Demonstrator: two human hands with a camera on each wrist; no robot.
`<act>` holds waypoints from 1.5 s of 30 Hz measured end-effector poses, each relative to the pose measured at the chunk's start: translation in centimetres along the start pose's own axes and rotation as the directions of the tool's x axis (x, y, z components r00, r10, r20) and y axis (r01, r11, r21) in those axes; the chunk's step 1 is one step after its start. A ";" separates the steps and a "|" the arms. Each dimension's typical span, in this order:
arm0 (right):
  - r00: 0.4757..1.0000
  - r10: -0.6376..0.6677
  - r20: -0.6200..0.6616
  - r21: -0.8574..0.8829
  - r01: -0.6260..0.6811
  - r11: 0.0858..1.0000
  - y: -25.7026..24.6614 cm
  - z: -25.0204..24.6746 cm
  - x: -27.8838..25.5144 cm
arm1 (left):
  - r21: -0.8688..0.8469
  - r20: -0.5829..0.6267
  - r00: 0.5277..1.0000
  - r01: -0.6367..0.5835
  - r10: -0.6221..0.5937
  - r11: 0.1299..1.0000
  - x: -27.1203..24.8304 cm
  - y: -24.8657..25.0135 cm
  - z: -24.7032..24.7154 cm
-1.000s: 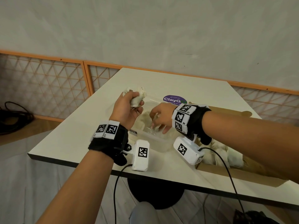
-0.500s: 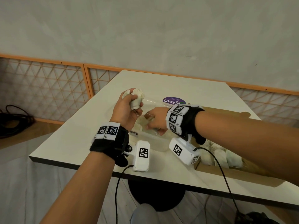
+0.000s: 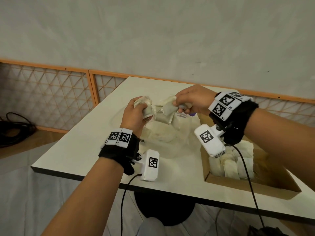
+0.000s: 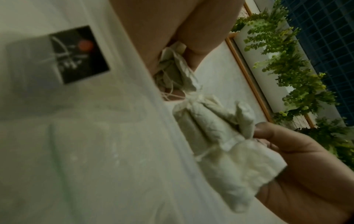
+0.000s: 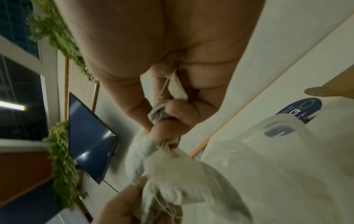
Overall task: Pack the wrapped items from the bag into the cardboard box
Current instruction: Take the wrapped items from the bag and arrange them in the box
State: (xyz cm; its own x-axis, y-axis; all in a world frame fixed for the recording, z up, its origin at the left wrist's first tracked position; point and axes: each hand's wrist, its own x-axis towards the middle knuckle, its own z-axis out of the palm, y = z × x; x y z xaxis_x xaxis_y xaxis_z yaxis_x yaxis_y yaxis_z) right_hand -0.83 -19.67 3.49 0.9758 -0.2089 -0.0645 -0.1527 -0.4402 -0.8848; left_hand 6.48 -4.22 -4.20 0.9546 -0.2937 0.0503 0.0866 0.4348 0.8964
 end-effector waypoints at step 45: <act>0.997 -0.052 -0.049 -0.330 0.032 0.943 0.6 3.0 0.5 | -0.322 0.181 0.966 0.235 -0.184 0.917 1.3 2.7 2.4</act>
State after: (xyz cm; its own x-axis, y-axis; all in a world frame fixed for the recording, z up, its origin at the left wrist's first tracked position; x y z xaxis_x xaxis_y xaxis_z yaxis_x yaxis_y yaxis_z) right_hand 0.05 -17.46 1.53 0.9735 -0.2286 0.0040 -0.1640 -0.7102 -0.6847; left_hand 7.25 -5.46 -0.69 0.8547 -0.5178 -0.0371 0.3958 0.6037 0.6920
